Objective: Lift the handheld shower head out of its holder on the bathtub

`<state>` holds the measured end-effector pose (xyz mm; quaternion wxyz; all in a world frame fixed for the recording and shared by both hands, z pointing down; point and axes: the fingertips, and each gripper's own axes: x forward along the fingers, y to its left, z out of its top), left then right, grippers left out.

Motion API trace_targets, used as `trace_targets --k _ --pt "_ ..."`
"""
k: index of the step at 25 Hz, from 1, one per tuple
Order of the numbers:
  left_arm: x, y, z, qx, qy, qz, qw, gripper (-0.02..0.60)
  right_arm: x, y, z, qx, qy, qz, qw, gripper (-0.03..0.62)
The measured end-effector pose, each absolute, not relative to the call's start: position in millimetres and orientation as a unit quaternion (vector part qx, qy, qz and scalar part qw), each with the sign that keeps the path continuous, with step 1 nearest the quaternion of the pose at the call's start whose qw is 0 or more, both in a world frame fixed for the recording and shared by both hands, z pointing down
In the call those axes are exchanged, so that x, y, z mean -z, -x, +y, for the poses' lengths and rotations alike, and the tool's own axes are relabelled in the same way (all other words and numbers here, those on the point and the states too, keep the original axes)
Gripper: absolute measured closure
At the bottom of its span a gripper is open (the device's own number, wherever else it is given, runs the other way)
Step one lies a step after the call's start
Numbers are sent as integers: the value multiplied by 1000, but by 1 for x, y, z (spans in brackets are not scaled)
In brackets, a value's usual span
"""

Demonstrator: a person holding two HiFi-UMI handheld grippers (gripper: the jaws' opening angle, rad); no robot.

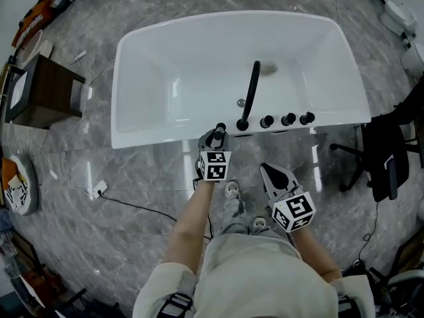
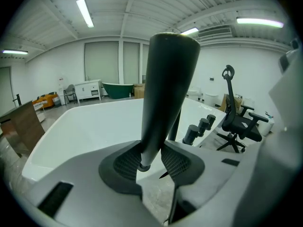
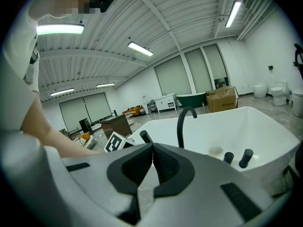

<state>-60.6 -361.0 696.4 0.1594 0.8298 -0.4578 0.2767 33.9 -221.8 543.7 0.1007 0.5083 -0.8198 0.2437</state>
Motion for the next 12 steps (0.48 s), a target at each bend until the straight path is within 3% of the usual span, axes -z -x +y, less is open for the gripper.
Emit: trace_targets --k 12 --pt "-636 64 -310 -236 -827 -492 135 440 -517 -39 -172 -216 -487 -842 89 574"
